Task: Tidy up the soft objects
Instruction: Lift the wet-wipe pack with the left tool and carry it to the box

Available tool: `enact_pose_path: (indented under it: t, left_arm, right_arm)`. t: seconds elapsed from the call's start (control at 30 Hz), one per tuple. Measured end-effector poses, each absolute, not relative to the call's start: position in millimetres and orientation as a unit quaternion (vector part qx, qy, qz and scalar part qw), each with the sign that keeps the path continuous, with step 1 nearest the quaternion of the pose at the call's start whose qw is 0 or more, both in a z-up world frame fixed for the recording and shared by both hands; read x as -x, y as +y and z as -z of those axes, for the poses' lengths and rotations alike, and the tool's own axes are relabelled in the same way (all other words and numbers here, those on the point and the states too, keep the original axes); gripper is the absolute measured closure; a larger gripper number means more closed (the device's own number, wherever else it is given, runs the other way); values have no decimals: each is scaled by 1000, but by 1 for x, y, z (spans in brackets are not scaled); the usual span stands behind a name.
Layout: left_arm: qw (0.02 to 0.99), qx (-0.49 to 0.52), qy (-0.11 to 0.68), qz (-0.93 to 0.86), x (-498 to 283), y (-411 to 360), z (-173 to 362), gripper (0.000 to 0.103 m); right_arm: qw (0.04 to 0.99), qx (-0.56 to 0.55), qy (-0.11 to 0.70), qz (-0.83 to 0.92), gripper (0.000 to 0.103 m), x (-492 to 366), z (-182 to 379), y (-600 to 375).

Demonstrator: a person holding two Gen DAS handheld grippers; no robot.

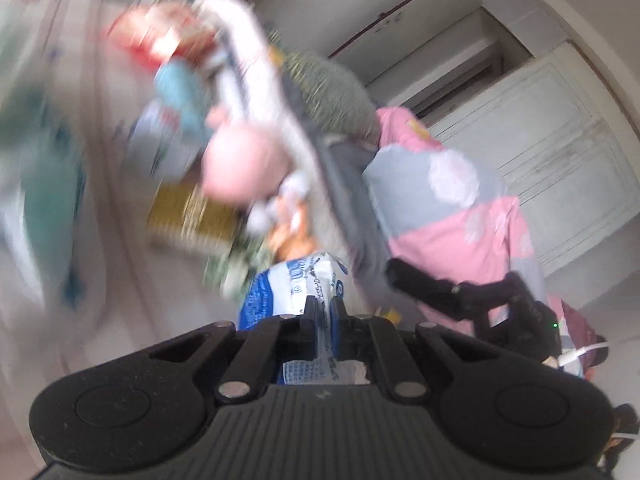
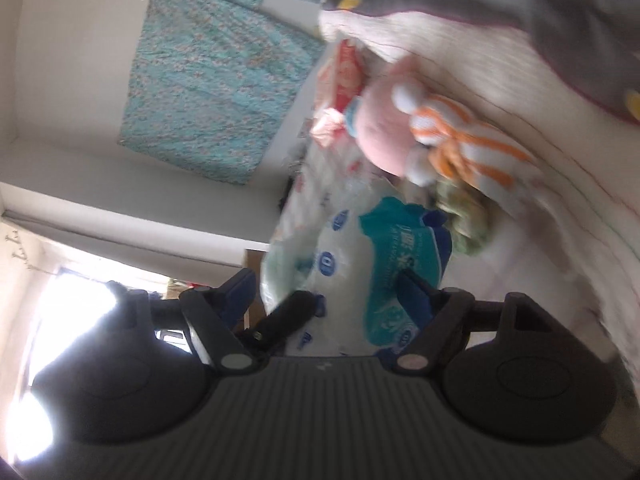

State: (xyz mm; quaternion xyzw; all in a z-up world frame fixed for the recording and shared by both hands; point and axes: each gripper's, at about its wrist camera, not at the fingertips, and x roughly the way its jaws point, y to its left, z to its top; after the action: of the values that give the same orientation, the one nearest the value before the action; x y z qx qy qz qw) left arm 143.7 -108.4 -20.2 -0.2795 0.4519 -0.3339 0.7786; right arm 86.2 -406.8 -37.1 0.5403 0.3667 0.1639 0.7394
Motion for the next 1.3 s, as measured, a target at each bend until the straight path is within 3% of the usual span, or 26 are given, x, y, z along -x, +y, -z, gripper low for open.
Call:
enact_pose_path:
  t: [0.13,0.4,0.5,0.57,0.63,0.87,1.03,1.13,1.3]
  left_arm:
    - [760,322,459,329,-133,-90,53,99]
    - [799,309,424,296,-118,-55,51,94]
    - [817,293,418,268,-112,-44,49,81]
    - [822,293,416,257,-109,-35,49,64]
    - [827,291,415,243,-107,-30,49,57]
    - [852,234,402,241,-107,-43,50,58]
    - [845,202,415,271,-100,-59,57,57]
    - [843,196,416,279,-94,-58,55,53]
    - [841,212,414,276,-97,-51,54,53]
  right_arm:
    - [732,-544,383,-144,25,-74,62,-400]
    - [736,-512,408,-170,25,-80,62,-359]
    - [738,-497,419,-182,25,-89,58,-341]
    - [737,-490,426,-187,25,-95,57,-332]
    - [735,-489,430,-187,26,-100,56,-327]
    - [769,-460,424,-137,28,-103,54,-342]
    - [751,-449,465,-134,47,-111,85,-334]
    - [754,-432,476,-131,46,-109,91,-325]
    - [735,-460,479,-141,50,-103,99,-330]
